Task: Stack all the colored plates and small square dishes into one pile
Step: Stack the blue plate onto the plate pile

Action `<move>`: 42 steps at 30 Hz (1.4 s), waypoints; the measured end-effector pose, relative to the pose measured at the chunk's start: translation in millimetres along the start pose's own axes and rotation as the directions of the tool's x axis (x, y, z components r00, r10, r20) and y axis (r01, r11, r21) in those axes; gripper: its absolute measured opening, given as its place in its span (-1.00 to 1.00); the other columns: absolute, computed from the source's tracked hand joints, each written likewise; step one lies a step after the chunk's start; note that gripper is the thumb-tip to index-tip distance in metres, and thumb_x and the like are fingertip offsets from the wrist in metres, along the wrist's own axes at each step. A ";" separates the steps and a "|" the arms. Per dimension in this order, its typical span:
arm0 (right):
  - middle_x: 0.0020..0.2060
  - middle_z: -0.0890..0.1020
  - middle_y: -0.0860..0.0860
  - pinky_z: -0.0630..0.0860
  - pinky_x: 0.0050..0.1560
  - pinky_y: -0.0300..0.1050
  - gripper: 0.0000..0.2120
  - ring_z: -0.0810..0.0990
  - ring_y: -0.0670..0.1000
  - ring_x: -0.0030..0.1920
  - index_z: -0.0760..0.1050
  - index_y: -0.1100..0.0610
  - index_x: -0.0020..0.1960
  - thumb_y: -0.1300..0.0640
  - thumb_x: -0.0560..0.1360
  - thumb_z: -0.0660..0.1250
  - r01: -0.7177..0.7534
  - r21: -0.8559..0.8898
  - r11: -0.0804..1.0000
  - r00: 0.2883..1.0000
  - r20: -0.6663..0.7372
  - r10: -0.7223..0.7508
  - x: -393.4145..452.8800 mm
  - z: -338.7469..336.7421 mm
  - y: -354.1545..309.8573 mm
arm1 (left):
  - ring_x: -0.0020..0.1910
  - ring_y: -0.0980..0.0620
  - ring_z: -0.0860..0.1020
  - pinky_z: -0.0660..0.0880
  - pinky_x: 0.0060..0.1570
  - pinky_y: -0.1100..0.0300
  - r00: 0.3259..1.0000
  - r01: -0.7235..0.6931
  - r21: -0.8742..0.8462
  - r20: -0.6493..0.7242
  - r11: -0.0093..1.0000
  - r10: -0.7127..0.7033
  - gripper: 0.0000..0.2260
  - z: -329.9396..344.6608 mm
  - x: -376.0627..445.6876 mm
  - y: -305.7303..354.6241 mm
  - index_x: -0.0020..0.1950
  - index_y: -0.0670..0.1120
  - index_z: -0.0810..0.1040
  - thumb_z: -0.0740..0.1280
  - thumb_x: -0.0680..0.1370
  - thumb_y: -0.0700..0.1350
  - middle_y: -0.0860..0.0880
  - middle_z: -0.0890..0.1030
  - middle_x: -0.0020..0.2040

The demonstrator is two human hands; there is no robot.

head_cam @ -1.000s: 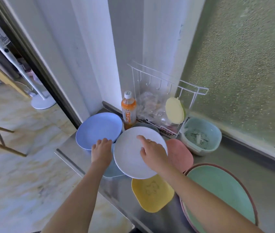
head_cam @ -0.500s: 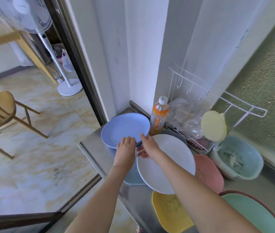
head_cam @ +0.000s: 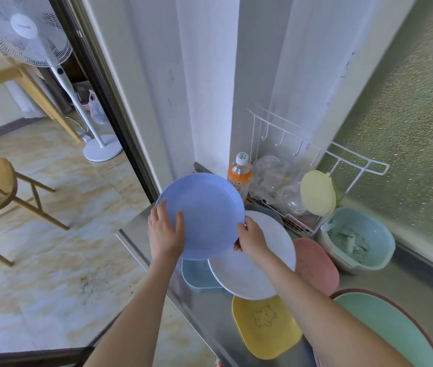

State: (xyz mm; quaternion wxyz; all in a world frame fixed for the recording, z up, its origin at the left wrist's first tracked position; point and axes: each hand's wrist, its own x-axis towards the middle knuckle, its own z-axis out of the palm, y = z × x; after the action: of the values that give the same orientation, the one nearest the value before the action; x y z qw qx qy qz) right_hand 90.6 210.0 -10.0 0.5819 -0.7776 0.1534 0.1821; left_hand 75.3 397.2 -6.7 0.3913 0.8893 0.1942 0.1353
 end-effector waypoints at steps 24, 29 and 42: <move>0.25 0.55 -0.04 0.43 0.16 0.01 -0.52 0.55 0.13 0.17 0.13 -0.13 0.50 0.08 0.60 0.10 -0.224 -0.216 0.950 0.776 -0.629 0.040 -232.5 -244.4 223.6 | -0.08 -0.29 0.59 0.34 -0.24 0.09 0.626 -0.490 0.058 0.717 0.870 0.306 -0.79 142.4 -234.9 126.4 0.18 -0.15 0.35 0.10 0.61 -0.08 -0.23 0.62 -0.02; 0.00 0.61 0.02 0.44 -0.06 -0.06 -0.49 0.55 0.11 -0.03 0.02 -0.19 0.51 0.05 0.60 0.04 -0.390 -0.362 0.847 0.785 -0.611 0.101 -240.0 -251.9 235.3 | 0.01 -0.25 0.60 0.46 -0.10 0.02 0.539 -0.642 0.209 0.807 0.738 0.241 -0.72 147.3 -249.9 118.7 0.33 -0.08 0.26 0.07 0.62 -0.09 -0.18 0.63 0.07; 0.04 0.63 0.12 0.30 -0.15 -0.13 -0.59 0.55 0.15 -0.09 0.34 -0.10 0.38 -0.10 0.62 -0.06 -0.435 -0.328 0.839 0.779 -0.604 0.168 -215.8 -238.7 247.7 | -0.06 -0.21 0.62 0.42 -0.20 0.07 0.571 -0.684 0.336 0.799 0.647 0.188 -0.61 137.9 -251.1 105.5 0.37 -0.08 0.18 0.08 0.55 -0.24 -0.13 0.65 0.00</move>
State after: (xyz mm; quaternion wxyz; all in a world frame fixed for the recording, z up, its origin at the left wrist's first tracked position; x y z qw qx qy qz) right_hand -187.3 -81.9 -59.5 0.2779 -0.8728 0.3944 0.0735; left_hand -68.2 129.9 -40.6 0.0706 0.9633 -0.1798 -0.1865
